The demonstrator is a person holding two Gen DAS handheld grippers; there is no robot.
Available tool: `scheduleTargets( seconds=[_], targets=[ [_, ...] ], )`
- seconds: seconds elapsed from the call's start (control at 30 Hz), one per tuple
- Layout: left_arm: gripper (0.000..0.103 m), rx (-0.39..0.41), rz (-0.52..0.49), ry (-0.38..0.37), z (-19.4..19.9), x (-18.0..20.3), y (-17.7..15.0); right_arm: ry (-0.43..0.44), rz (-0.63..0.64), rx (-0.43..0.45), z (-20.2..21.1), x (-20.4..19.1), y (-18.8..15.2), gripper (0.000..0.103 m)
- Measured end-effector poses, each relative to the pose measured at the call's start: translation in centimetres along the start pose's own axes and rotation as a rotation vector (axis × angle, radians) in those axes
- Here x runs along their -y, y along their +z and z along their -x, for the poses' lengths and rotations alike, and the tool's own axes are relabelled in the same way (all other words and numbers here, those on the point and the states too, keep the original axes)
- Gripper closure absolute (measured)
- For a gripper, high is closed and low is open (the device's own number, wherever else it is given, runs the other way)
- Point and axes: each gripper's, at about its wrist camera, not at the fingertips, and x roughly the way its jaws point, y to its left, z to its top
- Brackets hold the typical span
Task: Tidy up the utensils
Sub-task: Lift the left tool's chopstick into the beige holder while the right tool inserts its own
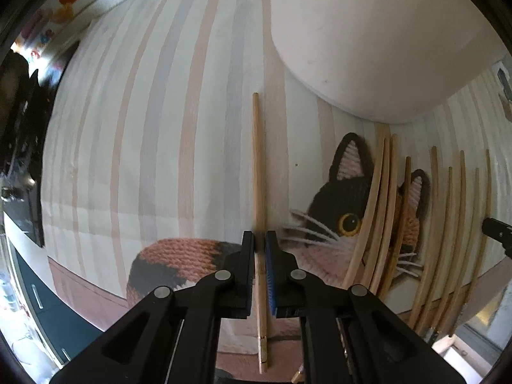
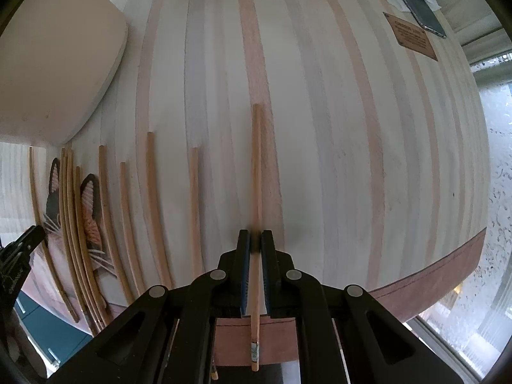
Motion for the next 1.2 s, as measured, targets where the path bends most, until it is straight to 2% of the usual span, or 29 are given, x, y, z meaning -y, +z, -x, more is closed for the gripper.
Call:
scheduleTargets(
  seconds=[0.13,0.27,0.6,0.7,0.77,0.97,1.1,1.2],
  targets=[
    [0.099,0.016,0.054,-0.006,0.3,0.2,0.2,-0.009,0.011,0.025,0.2,0.0,0.1,0.096],
    [0.099,0.086,0.113,0.003,2.7,-0.9,0.2,0.002,-0.016,0.073,1.0,0.3,-1.0,0.096],
    [0.099,0.299,0.273,-0.054,12.8,-5.1,-0.7,0.103,-0.092,0.252,7.9,1.6,-2.2,0.096],
    [0.099,0.374,0.304,-0.093,15.8,-6.7,-0.8,0.134,-0.096,0.305,10.4,1.8,-2.2,0.096],
    [0.099,0.449,0.324,-0.147,18.8,-7.5,-0.4,0.17,-0.101,0.349,12.3,2.0,-1.6,0.096],
    [0.099,0.654,0.347,-0.299,27.4,-8.0,0.2,0.325,-0.118,0.535,21.7,1.6,0.0,0.096],
    [0.099,0.782,0.361,-0.397,32.0,-8.3,2.7,0.413,-0.117,0.638,27.4,0.8,1.7,0.096],
    [0.099,0.832,0.354,-0.413,32.8,-7.9,5.3,0.456,-0.113,0.725,31.0,-0.7,4.0,0.096]
  ],
)
